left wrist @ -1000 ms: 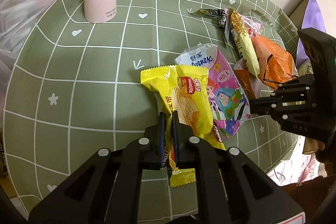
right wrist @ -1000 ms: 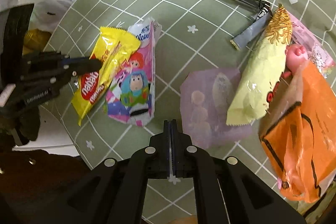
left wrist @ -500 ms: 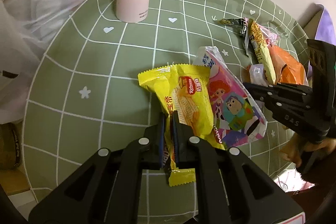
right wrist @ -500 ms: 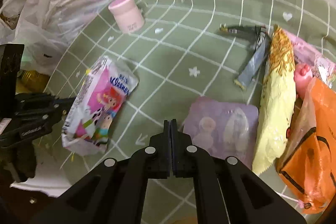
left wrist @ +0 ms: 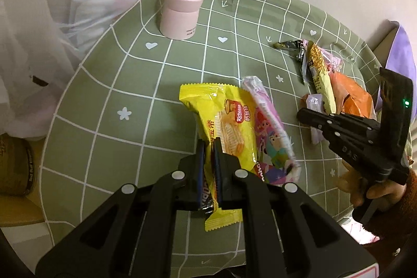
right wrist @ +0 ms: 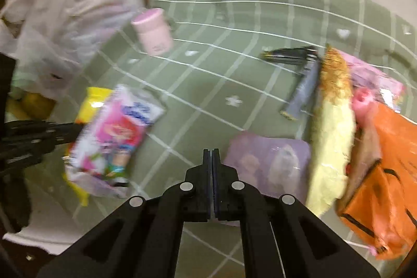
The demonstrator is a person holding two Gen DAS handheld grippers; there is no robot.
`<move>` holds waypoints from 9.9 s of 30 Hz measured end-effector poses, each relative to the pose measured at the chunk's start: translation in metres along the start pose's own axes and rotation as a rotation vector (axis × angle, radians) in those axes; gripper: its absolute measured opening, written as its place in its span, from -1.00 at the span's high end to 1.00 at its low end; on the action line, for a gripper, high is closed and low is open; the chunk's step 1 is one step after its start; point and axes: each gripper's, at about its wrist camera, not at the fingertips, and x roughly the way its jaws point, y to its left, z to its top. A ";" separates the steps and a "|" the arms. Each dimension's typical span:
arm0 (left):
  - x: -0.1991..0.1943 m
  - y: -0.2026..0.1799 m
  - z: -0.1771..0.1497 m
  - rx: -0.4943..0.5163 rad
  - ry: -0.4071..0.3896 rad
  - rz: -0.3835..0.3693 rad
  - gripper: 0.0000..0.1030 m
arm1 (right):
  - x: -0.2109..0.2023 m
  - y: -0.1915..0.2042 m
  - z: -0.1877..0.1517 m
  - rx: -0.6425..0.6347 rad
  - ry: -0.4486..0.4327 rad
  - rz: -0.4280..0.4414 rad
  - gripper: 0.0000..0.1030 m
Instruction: Collect trash
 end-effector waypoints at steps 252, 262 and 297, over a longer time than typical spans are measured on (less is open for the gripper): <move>-0.056 -0.218 0.054 0.441 -0.218 -0.366 0.86 | -0.254 -0.096 -0.112 0.392 -0.388 -0.262 0.92; -0.075 -0.327 0.040 0.663 -0.232 -0.483 0.86 | -0.340 -0.121 -0.158 0.487 -0.513 -0.506 0.92; 0.057 -0.513 -0.018 0.889 0.084 -0.493 0.44 | -0.285 -0.272 -0.231 0.616 -0.241 -0.513 0.91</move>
